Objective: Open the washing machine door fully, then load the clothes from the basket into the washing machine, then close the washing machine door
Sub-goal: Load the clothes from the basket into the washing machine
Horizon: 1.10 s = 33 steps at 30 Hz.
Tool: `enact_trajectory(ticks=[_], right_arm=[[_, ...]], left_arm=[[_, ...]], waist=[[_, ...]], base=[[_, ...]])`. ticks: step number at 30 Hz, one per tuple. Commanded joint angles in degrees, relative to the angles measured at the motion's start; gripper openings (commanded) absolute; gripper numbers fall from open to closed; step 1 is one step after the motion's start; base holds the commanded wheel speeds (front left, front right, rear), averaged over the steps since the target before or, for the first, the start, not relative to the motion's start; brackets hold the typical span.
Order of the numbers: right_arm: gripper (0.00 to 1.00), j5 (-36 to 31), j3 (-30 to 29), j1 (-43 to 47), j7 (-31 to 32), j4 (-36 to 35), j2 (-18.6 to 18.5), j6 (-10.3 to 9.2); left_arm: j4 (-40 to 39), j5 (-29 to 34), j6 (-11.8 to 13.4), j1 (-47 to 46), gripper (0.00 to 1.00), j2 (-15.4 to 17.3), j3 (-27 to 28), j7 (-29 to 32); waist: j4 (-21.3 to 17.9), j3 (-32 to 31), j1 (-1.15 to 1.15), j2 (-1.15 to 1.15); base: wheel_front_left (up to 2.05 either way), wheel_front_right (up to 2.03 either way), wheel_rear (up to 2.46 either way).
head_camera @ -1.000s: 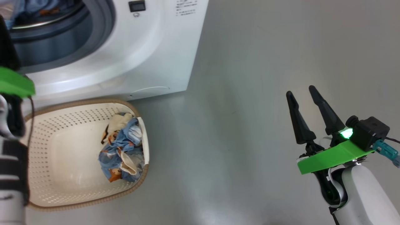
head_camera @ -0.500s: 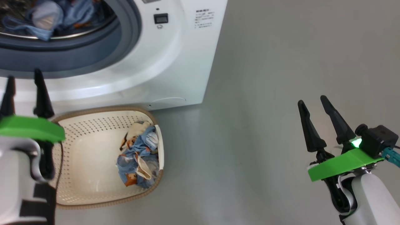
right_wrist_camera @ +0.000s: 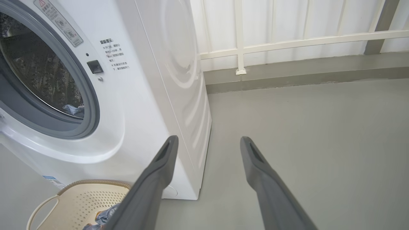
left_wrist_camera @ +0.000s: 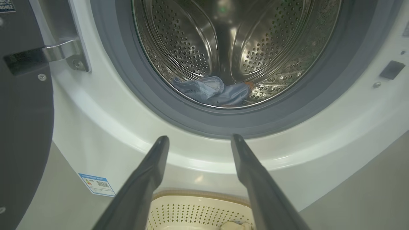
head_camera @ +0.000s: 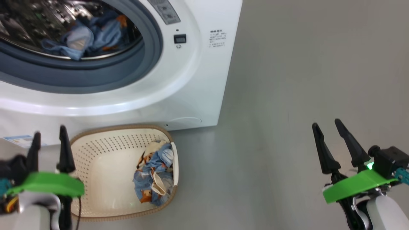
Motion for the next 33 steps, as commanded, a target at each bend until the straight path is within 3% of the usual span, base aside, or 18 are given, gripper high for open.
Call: enact_trajectory(ticks=[1, 20, 33], right_arm=[[1.0, -0.2, 0.8, 1.3, -0.3, -1.1, -1.0, 0.09], [1.0, -0.4, -1.1, 8.5, -0.3, -1.2, -2.0, 0.09], [1.0, -0.5, -2.6, 9.9, -0.3, -1.8, -2.0, 0.09]], left_arm=[[-2.2, 0.3, -0.1, 1.4, 1.0, 1.3, 2.0, -0.3], [-13.4, 1.4, -0.1, 19.8, 1.0, -1.4, 2.9, -0.3], [-17.6, 1.3, -0.1, 24.5, 1.0, -2.7, 4.2, -0.3]], waist=[[0.6, -1.7, 0.0, 0.0], [2.1, -8.9, 0.0, 0.0], [2.5, -9.3, 0.0, 0.0]], base=[[0.0, 0.0, 0.0], [0.0, 0.0, 0.0], [0.0, 0.0, 0.0]])
